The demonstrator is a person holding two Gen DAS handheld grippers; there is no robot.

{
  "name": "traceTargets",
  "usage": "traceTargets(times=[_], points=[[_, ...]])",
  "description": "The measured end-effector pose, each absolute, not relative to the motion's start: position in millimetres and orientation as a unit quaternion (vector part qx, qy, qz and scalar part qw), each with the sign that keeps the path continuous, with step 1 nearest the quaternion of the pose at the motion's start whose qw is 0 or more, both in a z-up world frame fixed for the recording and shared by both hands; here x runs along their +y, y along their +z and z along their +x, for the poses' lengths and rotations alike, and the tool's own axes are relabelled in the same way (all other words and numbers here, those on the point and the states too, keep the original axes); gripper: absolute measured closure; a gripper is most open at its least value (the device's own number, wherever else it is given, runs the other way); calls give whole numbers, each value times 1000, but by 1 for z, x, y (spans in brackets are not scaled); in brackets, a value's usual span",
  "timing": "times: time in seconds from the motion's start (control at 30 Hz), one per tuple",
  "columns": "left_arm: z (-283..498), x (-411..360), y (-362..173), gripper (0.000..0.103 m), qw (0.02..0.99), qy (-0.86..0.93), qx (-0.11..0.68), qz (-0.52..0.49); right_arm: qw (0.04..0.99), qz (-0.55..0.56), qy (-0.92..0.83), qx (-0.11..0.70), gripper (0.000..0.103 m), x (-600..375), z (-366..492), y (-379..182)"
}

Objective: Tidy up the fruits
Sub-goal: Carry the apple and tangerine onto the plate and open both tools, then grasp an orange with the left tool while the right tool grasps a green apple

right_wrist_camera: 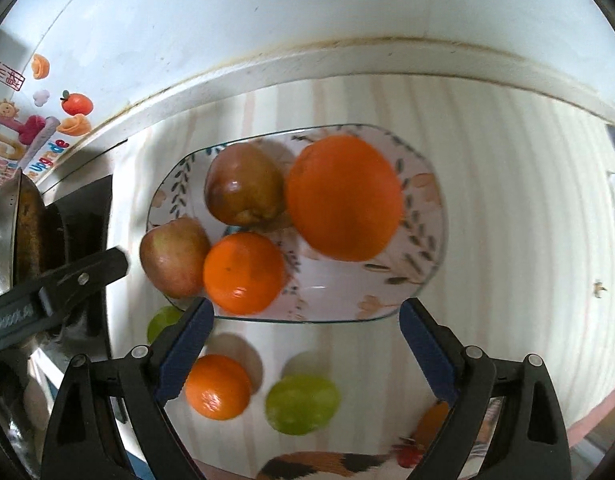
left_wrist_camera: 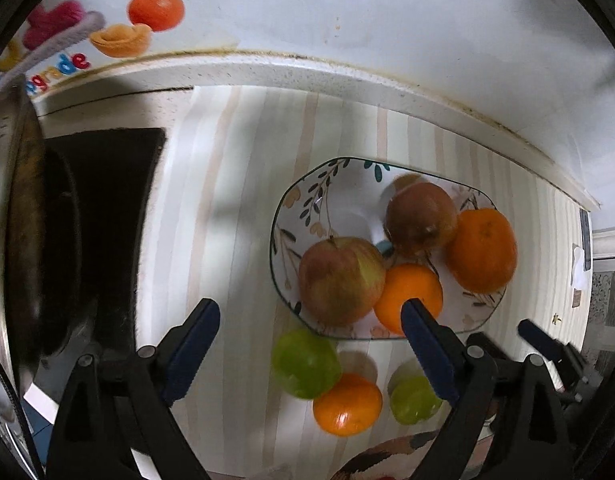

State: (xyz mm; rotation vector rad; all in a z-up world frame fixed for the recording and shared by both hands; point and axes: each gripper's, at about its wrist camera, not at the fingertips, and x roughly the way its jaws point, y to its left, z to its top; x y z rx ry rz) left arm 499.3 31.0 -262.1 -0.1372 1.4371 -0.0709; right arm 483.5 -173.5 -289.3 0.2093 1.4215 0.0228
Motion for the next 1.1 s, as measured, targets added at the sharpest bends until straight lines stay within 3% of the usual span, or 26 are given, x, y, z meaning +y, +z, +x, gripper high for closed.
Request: traceTargets(times=[1.1], points=[[338,22,-115,10,851,-70,520,-20,846,44,11,532,7,-169,333,-108]])
